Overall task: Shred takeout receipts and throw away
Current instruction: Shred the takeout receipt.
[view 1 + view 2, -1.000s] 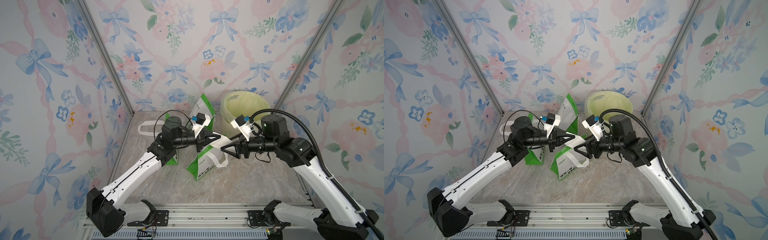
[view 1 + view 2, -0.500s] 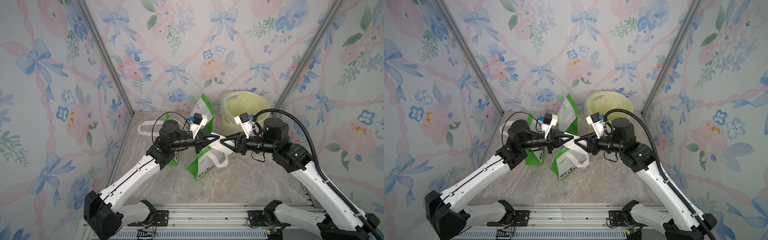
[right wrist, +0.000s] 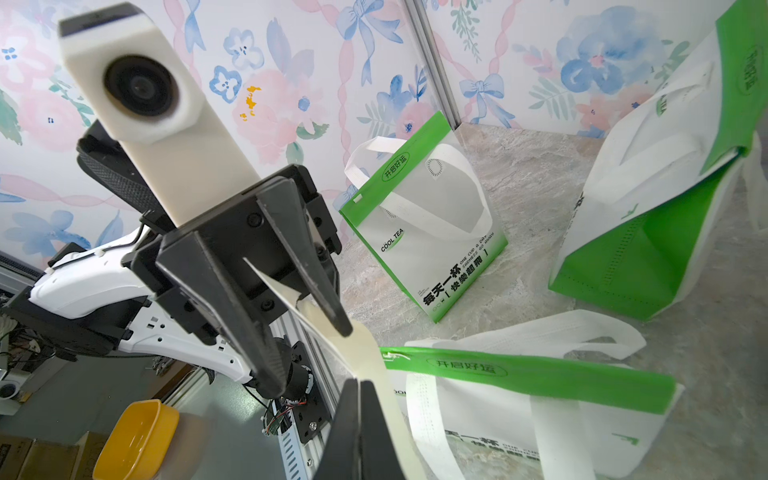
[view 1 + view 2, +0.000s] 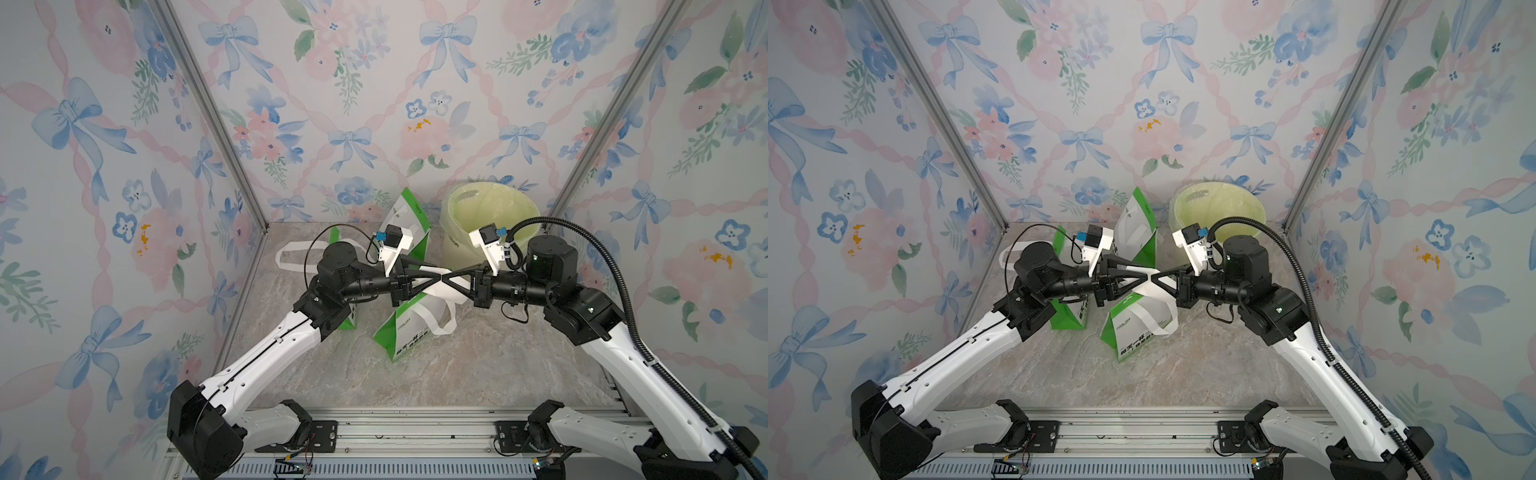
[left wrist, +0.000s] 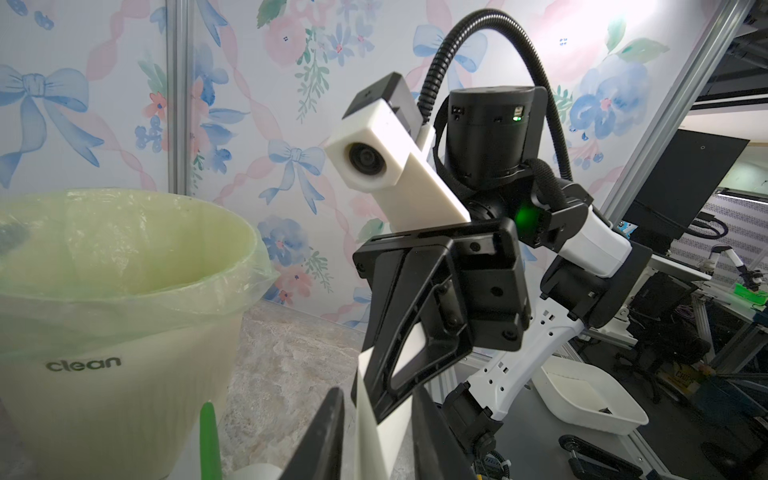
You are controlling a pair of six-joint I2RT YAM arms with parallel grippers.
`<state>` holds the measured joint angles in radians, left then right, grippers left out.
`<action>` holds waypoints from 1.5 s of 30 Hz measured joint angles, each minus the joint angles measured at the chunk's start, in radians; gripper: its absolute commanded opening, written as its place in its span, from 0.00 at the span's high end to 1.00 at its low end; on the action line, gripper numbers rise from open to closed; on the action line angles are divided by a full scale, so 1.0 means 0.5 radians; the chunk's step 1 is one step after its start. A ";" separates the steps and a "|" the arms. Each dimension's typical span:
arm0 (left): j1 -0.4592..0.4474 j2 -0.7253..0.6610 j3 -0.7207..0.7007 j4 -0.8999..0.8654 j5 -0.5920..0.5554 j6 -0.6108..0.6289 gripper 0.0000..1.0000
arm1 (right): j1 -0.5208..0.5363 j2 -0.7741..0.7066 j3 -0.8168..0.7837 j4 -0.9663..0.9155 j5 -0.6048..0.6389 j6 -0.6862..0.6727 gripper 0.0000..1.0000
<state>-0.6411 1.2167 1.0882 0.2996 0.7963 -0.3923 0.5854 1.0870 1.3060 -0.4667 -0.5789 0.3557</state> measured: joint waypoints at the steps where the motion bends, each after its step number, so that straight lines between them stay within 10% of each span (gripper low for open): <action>1: 0.000 0.004 0.000 0.002 -0.003 -0.011 0.69 | 0.002 0.003 0.000 -0.001 0.000 -0.004 1.00; 12: 0.000 0.069 0.005 0.019 -0.059 -0.127 1.00 | 0.013 0.063 0.057 -0.095 0.022 -0.105 1.00; 45: -0.099 0.011 0.087 -0.125 -0.487 -0.704 1.00 | 0.691 0.191 0.484 -0.428 1.447 -1.748 1.00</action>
<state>-0.6907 1.2221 1.1316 0.2371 0.5529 -0.7444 0.9310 1.1824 1.5478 -0.6807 0.1444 -0.5182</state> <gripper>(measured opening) 0.046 0.047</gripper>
